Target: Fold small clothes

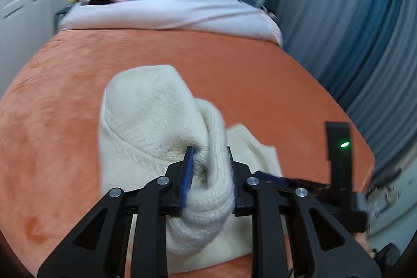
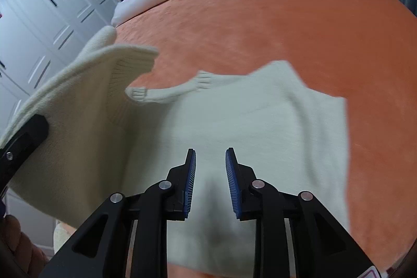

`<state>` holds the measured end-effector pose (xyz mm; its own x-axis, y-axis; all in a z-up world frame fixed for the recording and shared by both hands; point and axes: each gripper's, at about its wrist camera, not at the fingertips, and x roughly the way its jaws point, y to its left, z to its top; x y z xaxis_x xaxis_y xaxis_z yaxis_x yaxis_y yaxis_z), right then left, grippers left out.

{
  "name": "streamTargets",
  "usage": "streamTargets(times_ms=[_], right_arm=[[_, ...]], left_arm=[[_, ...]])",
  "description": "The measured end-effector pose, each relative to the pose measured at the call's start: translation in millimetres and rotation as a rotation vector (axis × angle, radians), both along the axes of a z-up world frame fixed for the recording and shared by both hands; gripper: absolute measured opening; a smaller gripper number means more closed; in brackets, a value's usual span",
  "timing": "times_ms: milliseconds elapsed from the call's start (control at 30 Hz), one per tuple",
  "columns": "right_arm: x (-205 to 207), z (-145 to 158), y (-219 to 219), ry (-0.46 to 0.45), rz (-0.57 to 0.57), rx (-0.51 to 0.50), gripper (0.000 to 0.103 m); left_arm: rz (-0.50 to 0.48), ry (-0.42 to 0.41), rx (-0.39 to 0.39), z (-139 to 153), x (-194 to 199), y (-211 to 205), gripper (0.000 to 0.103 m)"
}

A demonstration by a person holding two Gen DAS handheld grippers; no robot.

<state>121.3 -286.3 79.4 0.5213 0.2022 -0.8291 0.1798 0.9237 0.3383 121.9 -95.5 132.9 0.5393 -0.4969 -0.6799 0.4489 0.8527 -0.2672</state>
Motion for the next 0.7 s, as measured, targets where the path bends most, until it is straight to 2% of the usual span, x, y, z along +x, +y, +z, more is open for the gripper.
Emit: streamTargets(times_ms=[67,167,200,267,300,333,433,600,700], right_arm=[[-27,-1,-34,0.008,-0.055,-0.001,0.028],[-55,-7,-65,0.019,-0.111,0.080,0.035],[-61,-7,-70,0.016,-0.118,0.106,0.037],[-67,-5,-73,-0.015,-0.102,0.147,0.054],[-68,-4,-71,-0.031,-0.090,0.170,0.059],[-67,-3,-67,-0.042,-0.072,0.201,0.065],[-49,-5,-49,-0.027,-0.008,0.259,0.073],[-14,-26,4,0.087,0.084,0.320,0.075],[4,-40,35,0.145,0.110,0.332,0.075]], left_arm=[[-0.062,0.047,0.064,-30,-5,-35,0.022],[-0.084,0.131,0.126,-73,-17,-57,0.030],[-0.073,0.134,0.118,-76,-24,-54,0.034],[-0.068,0.097,0.088,-67,-43,-40,0.052],[-0.065,0.081,0.086,-62,-53,-31,0.066],[-0.054,0.061,0.091,-56,-61,-18,0.072],[-0.007,0.037,0.145,-53,-72,13,0.086],[0.062,0.107,0.222,-79,-83,60,0.087],[0.102,0.107,0.283,-97,-83,67,0.087]])
